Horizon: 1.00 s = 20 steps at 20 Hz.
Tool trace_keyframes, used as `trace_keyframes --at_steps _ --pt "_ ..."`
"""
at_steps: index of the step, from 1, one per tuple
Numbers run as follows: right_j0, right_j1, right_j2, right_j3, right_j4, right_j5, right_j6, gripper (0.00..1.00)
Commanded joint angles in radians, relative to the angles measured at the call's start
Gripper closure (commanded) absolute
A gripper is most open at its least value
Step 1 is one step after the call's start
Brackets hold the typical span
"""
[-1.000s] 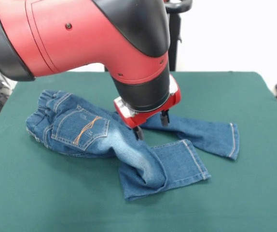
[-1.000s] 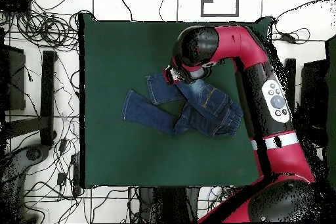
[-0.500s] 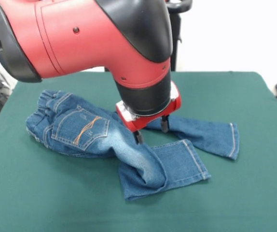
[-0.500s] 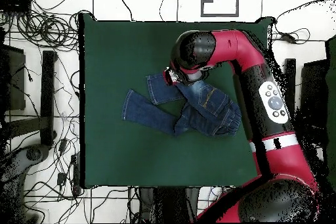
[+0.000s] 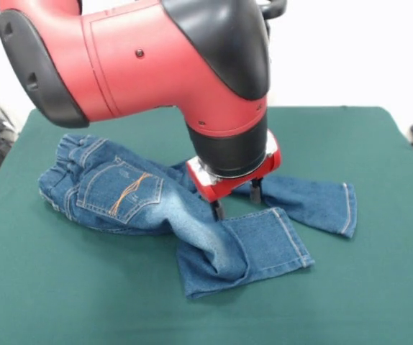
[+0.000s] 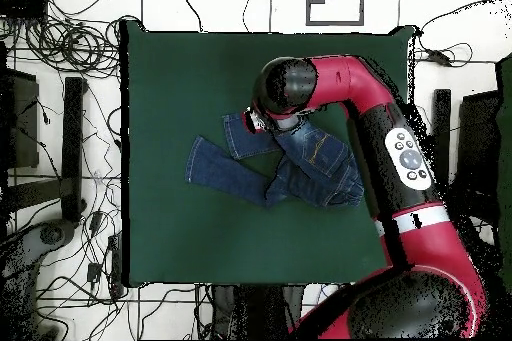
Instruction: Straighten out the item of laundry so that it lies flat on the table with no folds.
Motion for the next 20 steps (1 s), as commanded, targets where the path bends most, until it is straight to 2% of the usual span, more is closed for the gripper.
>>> trace_keyframes --at_steps 1,8,20 --pt "0.079 -0.023 -0.126 0.130 0.053 -0.099 0.294 0.00" --pt "0.111 -0.066 -0.178 0.140 0.119 -0.096 0.279 0.00" --pt "0.162 -0.028 -0.260 0.116 0.156 -0.189 0.247 0.00"
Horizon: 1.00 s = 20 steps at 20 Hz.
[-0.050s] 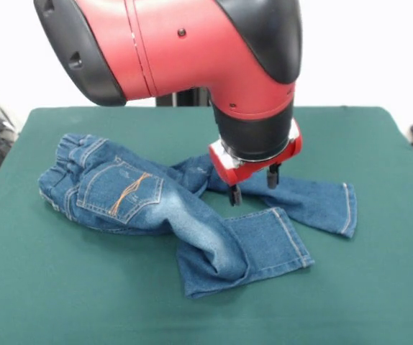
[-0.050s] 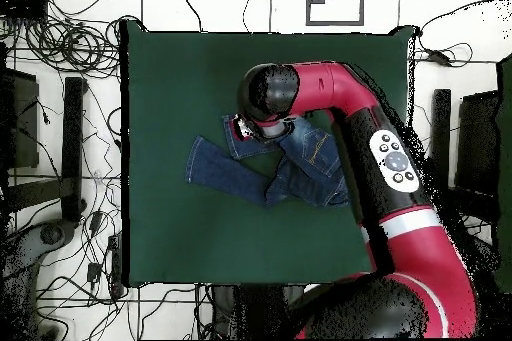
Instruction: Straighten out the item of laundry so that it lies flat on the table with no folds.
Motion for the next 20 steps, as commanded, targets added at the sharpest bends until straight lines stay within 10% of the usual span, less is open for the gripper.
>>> trace_keyframes --at_steps 1,20 --pt "0.063 0.044 -0.106 0.071 0.026 -0.124 0.244 0.00" --pt "0.124 0.068 -0.212 0.121 0.073 -0.321 0.265 0.00"
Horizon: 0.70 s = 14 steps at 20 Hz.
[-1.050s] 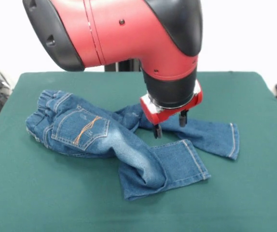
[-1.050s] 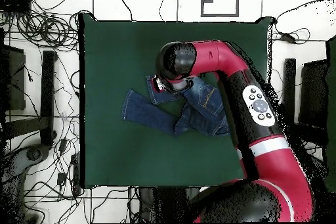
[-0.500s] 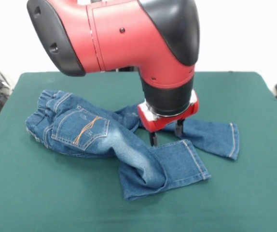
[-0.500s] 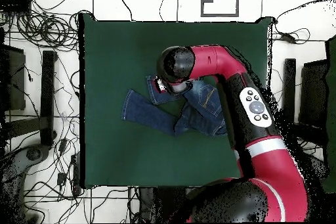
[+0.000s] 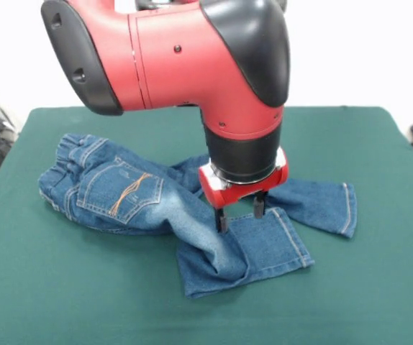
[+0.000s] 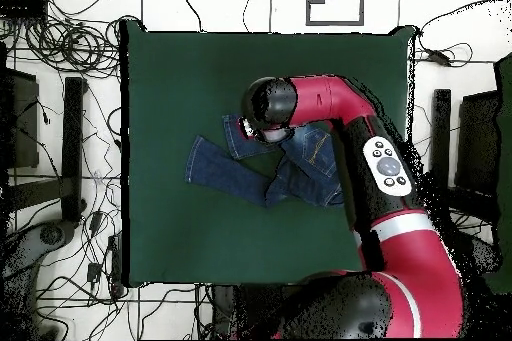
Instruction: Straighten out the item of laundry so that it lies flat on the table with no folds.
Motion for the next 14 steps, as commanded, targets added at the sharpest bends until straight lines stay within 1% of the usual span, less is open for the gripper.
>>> trace_keyframes --at_steps 1,14 --pt "0.071 0.059 -0.070 0.119 0.047 -0.116 0.268 0.00" --pt "0.154 0.001 -0.158 0.147 0.164 -0.111 0.303 0.00"
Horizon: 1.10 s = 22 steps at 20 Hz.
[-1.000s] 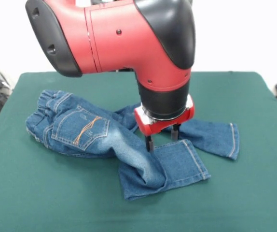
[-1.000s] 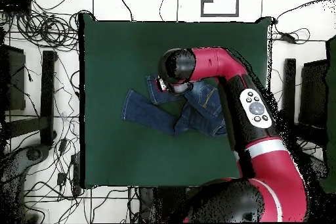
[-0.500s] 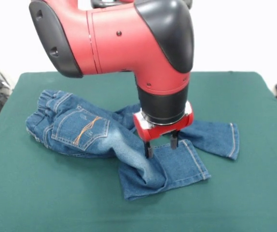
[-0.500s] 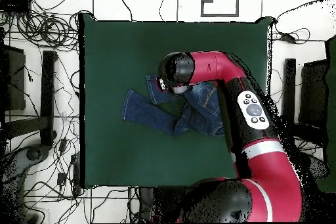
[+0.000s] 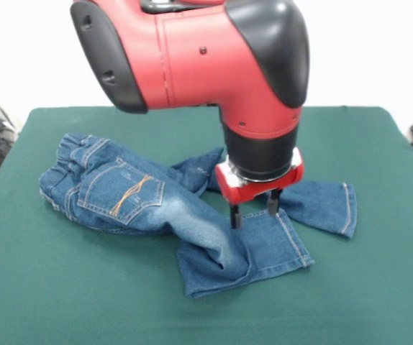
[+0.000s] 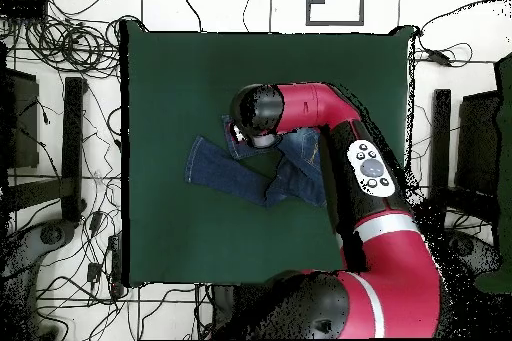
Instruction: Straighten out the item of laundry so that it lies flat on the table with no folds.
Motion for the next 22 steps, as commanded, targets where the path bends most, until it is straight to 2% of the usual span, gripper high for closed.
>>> trace_keyframes --at_steps 1,16,22 --pt "0.075 0.004 -0.058 0.131 0.075 -0.060 0.304 0.00" --pt "0.114 0.023 -0.134 0.119 0.114 -0.136 0.247 0.00" --pt "0.132 0.058 -0.153 0.068 0.121 -0.137 0.230 0.00"
